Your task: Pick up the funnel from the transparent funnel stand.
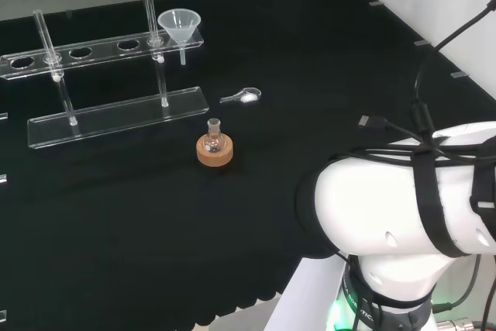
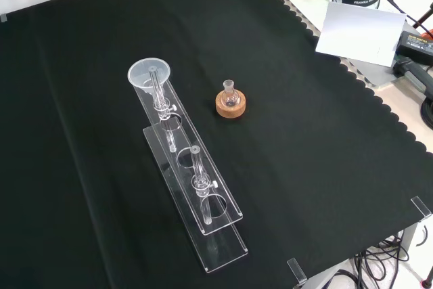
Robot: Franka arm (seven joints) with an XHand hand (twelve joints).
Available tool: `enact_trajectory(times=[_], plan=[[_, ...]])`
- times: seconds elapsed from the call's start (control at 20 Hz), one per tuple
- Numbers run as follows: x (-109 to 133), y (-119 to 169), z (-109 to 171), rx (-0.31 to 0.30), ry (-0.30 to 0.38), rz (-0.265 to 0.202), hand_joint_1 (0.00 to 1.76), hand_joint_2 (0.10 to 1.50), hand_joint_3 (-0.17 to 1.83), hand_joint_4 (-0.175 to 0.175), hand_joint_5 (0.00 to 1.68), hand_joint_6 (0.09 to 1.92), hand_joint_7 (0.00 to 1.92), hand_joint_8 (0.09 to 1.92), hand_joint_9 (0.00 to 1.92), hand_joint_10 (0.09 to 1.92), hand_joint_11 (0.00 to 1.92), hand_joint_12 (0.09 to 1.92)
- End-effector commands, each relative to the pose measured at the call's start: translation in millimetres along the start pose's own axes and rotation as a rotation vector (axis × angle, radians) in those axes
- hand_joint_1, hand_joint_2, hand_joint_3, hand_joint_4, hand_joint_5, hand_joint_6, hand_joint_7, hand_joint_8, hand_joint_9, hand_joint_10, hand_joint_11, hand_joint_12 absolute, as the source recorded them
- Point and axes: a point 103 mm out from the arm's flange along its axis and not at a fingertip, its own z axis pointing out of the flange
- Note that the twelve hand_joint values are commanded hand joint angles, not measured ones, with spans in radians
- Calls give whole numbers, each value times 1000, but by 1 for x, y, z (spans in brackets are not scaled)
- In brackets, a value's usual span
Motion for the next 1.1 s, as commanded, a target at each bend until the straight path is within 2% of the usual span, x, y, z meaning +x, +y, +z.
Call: enact_trajectory(times=[0.05, 0.15, 0.3, 0.75, 1.1], plan=[[-2, 0, 0, -9, -3, -1, 0, 1078, 589, 41, 74, 164, 0, 303, 83, 610, 53, 1301], [-7, 0, 2, -15, 3, -4, 0, 1129, 489, 41, 107, 87, 0, 279, 78, 610, 28, 1344], [-13, 1, 3, -9, 4, 0, 0, 1153, 441, 41, 127, 87, 0, 283, 79, 610, 21, 1356], [-13, 14, 11, 10, -5, 25, 0, 1158, 427, 40, 135, 87, 0, 292, 85, 612, 21, 1358], [-14, 43, 30, 49, -16, 56, 0, 1159, 421, 40, 141, 87, 0, 299, 93, 614, 19, 1360]])
